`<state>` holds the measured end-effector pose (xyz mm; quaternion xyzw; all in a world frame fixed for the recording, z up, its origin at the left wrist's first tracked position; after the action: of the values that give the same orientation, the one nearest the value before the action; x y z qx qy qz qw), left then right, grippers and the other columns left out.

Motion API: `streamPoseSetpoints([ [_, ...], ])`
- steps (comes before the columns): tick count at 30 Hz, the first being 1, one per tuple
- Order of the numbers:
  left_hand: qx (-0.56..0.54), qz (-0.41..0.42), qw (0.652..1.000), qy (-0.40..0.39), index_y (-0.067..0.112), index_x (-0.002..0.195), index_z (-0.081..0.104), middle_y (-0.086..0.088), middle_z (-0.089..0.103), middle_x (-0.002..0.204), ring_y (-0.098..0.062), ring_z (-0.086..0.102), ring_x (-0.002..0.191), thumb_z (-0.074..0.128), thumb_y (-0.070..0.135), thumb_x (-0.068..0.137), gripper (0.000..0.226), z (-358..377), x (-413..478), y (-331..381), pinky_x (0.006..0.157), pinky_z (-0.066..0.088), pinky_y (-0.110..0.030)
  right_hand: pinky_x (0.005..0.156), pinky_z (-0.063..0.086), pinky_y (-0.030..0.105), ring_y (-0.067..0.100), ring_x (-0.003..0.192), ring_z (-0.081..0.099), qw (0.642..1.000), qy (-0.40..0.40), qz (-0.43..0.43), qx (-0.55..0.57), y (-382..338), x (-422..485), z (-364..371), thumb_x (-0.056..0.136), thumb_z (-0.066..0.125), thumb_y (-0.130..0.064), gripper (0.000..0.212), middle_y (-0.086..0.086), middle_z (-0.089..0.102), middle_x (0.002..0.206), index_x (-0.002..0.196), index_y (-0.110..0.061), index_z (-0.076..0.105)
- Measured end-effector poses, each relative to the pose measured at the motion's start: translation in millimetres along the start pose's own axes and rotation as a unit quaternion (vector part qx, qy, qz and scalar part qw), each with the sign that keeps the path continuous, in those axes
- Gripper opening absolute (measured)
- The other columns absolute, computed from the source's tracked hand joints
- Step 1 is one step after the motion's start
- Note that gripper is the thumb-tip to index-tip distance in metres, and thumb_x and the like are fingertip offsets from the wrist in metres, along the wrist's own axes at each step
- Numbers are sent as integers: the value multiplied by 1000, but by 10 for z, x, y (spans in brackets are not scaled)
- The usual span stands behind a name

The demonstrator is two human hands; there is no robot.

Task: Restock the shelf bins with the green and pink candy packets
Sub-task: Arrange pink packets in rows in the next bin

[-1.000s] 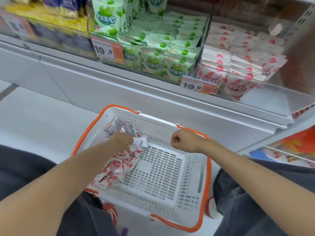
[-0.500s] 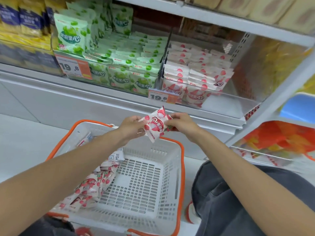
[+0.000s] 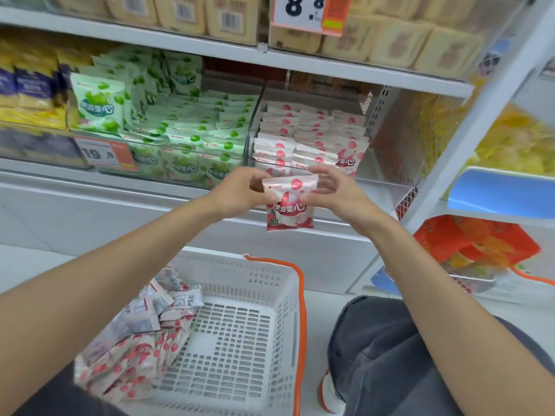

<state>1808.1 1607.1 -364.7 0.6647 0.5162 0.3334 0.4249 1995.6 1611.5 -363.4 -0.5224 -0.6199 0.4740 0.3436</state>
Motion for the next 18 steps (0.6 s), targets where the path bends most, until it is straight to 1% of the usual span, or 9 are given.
streamPoseSetpoints([
  [2, 44, 38, 998, -2, -6, 85, 62, -4, 61, 72, -3, 54, 59, 71, 7, 87, 16, 33, 108, 228, 57, 44, -11, 81, 55, 22, 10, 91, 68, 999, -30, -23, -22, -77, -69, -44, 78, 79, -8, 39, -4, 71, 102, 112, -21, 64],
  [3, 49, 48, 998, 2, -3, 94, 64, -3, 65, 77, -5, 60, 64, 71, 11, 88, 16, 71, 174, 322, 60, 48, -14, 79, 56, 25, 9, 86, 69, 999, -14, -36, -20, -116, -91, -116, 78, 78, -5, 33, -3, 73, 96, 106, -19, 66],
  [4, 44, 52, 998, 13, 6, 108, 66, -1, 70, 87, -7, 66, 75, 71, 16, 89, 22, 101, 250, 401, 67, 53, -18, 76, 56, 28, 9, 80, 69, 998, 30, -50, -14, -156, -88, -251, 78, 77, -3, 27, -1, 73, 90, 98, -18, 68],
  [6, 54, 71, 995, 45, 21, 129, 57, 3, 68, 107, -8, 64, 96, 66, 26, 93, 38, 154, 416, 511, 79, 52, -19, 73, 56, 35, 12, 76, 68, 984, 162, -77, -5, -253, -68, -663, 76, 80, -7, 21, 2, 72, 85, 85, -21, 68],
  [8, 131, 100, 983, 77, 22, 135, 53, 3, 61, 125, -12, 57, 114, 59, 30, 97, 39, 197, 599, 567, 91, 46, -22, 74, 56, 38, 19, 80, 69, 958, 270, -92, -22, -340, 5, -1101, 75, 82, -14, 20, 4, 72, 86, 80, -24, 65],
  [10, 260, 119, 954, 92, 20, 137, 52, 0, 54, 138, -19, 47, 129, 53, 33, 99, 40, 256, 781, 530, 107, 38, -35, 77, 59, 41, 21, 85, 71, 942, 320, -68, -75, -331, 174, -1436, 75, 80, -15, 21, 3, 73, 88, 79, -27, 63],
  [13, 400, 102, 907, 83, 19, 133, 52, -2, 53, 137, -23, 45, 129, 43, 42, 99, 41, 325, 960, 320, 111, 32, -45, 80, 59, 44, 22, 89, 70, 944, 306, 25, -117, -88, 547, -1636, 75, 75, -5, 22, 7, 71, 94, 91, -17, 67],
  [15, 435, 98, 892, 73, 18, 132, 49, -1, 51, 138, -21, 42, 131, 36, 44, 100, 43, 352, 1004, 181, 113, 26, -46, 80, 57, 36, 26, 95, 68, 947, 267, 93, -154, 173, 812, -1592, 75, 75, -3, 31, 13, 69, 101, 105, -6, 66],
  [18, 447, 131, 879, 100, 16, 127, 50, -2, 54, 131, -20, 45, 126, 32, 43, 102, 41, 352, 967, 138, 111, 24, -44, 78, 48, 29, 24, 102, 63, 949, 211, 138, -187, 413, 1089, -1404, 74, 80, -9, 46, 12, 66, 112, 114, 2, 60],
])
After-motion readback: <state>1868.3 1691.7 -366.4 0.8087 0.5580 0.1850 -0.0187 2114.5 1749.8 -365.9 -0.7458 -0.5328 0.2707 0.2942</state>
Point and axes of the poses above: each hand's wrist, its own x-axis towards the middle knuckle, its own z-axis out of the palm, y = z × x, the point moved 6 cm from there along x, towards the middle knuckle
